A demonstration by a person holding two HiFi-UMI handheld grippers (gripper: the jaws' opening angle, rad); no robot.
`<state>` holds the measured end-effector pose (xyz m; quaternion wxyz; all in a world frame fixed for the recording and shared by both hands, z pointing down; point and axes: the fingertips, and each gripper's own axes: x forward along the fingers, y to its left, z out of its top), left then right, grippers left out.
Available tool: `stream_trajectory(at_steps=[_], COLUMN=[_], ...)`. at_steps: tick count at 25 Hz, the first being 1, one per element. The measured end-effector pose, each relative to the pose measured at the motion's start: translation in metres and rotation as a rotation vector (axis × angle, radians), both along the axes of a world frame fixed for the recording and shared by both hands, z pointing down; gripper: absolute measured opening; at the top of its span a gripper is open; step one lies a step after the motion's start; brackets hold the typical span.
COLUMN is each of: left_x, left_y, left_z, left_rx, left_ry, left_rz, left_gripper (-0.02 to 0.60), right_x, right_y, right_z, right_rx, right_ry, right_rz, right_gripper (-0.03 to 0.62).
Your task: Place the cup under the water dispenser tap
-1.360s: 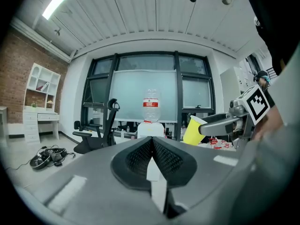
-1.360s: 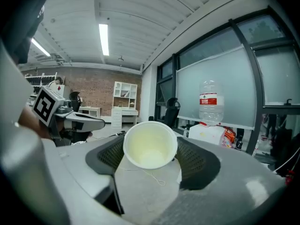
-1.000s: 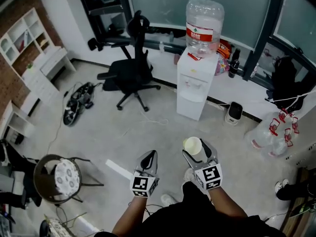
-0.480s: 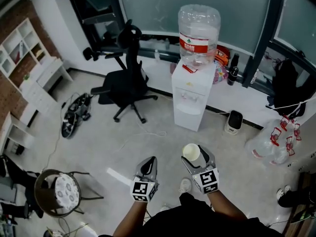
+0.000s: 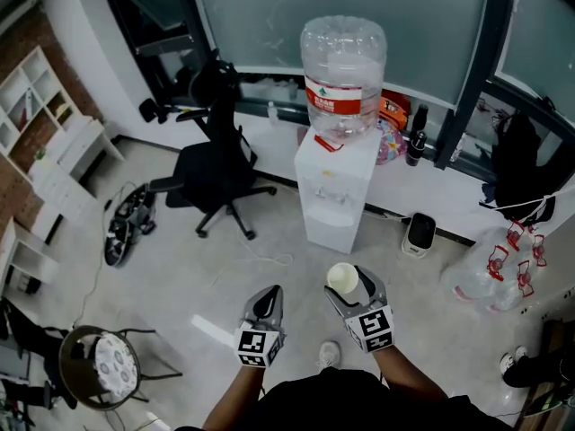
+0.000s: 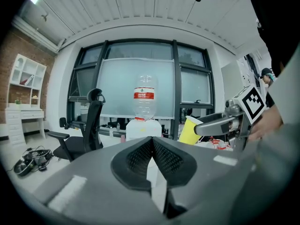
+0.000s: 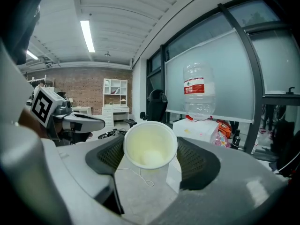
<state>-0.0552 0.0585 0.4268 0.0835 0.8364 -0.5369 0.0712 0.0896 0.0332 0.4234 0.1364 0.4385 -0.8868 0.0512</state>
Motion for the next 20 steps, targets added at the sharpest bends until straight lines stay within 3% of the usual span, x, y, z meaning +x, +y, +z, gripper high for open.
stream_trajectory(at_steps=[7,11,20], left_x=[0.009,0.007,-0.018], left_y=[-0.031,-0.051,-0.122], left_z=[-0.002,0.008,-0.001], left_rx=[0.028,0.002,0.024], left_ry=[0.012,0.034,0.004], left_rz=[-0.013,0.003,0.105], left_gripper=[0.017,0.017,0.017], right_x=[0.02,0.021,-0.001], right_y=[-0.038,-0.064,-0.117], right_z=[-0.001,-0.004,-0.004], right_rx=[0.02,0.038,0.02], right_ry=[0.021,0.042,0.045], right_rz=[0.012,0.013,0.092], right_gripper=[0.35,0.35,0.35])
